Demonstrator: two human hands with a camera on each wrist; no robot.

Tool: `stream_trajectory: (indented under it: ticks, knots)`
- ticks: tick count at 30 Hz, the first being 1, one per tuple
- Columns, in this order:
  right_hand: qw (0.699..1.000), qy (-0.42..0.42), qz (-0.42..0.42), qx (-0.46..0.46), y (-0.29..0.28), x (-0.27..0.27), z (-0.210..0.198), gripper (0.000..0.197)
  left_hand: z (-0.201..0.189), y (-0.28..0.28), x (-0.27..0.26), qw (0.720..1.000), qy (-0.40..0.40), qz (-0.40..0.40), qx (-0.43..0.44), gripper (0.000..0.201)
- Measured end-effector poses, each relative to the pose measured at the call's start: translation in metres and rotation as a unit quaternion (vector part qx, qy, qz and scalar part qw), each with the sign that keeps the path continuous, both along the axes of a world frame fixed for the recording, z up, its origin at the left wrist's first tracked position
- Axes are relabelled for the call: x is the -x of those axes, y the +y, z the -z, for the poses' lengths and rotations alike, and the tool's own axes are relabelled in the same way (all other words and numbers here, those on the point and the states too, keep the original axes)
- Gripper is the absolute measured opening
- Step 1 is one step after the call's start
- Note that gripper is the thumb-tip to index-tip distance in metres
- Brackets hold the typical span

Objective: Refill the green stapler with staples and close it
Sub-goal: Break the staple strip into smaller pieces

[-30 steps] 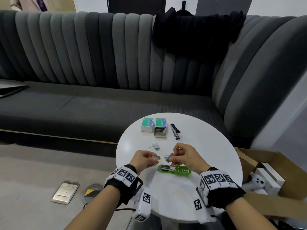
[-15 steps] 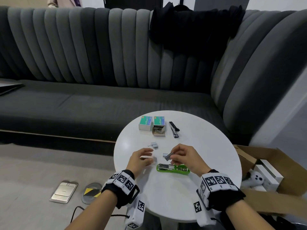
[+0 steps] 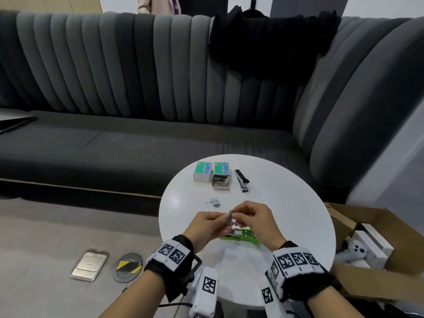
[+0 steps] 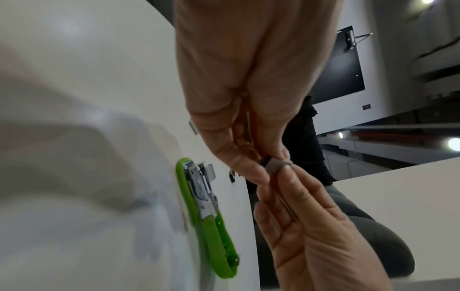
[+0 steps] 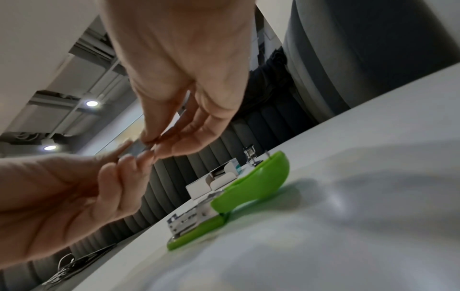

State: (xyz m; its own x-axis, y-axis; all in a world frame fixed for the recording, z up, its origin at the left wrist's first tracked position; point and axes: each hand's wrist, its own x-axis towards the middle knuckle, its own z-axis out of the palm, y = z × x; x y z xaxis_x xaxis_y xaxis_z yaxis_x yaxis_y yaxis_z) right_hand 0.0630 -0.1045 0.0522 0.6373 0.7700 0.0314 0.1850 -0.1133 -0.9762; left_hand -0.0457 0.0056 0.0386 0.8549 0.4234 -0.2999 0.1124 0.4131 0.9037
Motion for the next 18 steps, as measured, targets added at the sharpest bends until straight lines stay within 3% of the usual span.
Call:
stream_trajectory:
  ticks: [10, 18]
  knots:
    - [0.982, -0.077, -0.144, 0.098, -0.0005, -0.0056, -0.0014, 0.022, -0.0081, 0.0002, 0.0101, 0.99, 0.074, 0.093, -0.075, 0.023]
    - [0.984, -0.143, -0.096, 0.055, 0.0005, -0.0008, 0.0017, 0.027, -0.0107, -0.0038, 0.0048, 0.988, 0.088, 0.069, -0.104, 0.028]
